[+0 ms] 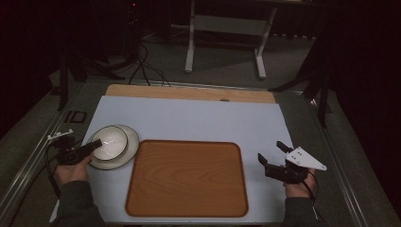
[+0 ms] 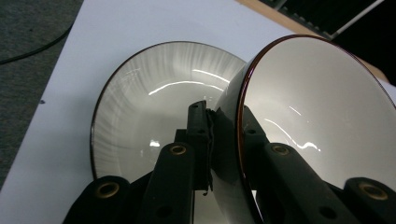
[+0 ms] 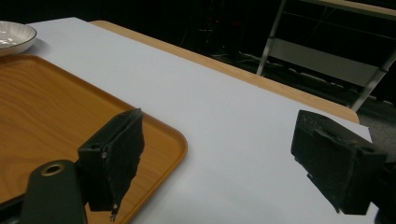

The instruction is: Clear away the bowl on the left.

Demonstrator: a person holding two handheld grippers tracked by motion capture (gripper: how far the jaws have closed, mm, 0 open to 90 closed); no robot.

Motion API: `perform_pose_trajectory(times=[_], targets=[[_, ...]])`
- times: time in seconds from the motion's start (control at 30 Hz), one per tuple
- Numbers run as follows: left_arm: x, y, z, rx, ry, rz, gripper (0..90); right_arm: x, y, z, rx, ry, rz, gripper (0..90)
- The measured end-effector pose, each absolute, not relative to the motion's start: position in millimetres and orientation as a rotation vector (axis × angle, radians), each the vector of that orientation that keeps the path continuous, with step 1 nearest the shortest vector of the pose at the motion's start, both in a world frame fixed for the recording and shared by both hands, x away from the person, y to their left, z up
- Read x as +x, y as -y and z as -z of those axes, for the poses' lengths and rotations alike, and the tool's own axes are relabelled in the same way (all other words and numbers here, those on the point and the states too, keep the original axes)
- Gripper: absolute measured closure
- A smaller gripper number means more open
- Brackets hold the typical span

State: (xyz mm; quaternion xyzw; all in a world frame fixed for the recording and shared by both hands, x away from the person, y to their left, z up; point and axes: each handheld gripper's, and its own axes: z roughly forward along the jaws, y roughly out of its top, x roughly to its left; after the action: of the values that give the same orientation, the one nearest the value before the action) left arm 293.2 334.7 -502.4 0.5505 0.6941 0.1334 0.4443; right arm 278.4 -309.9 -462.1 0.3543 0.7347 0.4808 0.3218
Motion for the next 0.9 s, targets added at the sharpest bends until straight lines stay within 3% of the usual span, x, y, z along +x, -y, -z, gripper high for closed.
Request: perform_pose_trajectory(times=[0.9], targets=[[279,-326,475,1.328,-1.598,-0.342,81.0,279,312,461,0.935,-1.922,-1.279,16.6]])
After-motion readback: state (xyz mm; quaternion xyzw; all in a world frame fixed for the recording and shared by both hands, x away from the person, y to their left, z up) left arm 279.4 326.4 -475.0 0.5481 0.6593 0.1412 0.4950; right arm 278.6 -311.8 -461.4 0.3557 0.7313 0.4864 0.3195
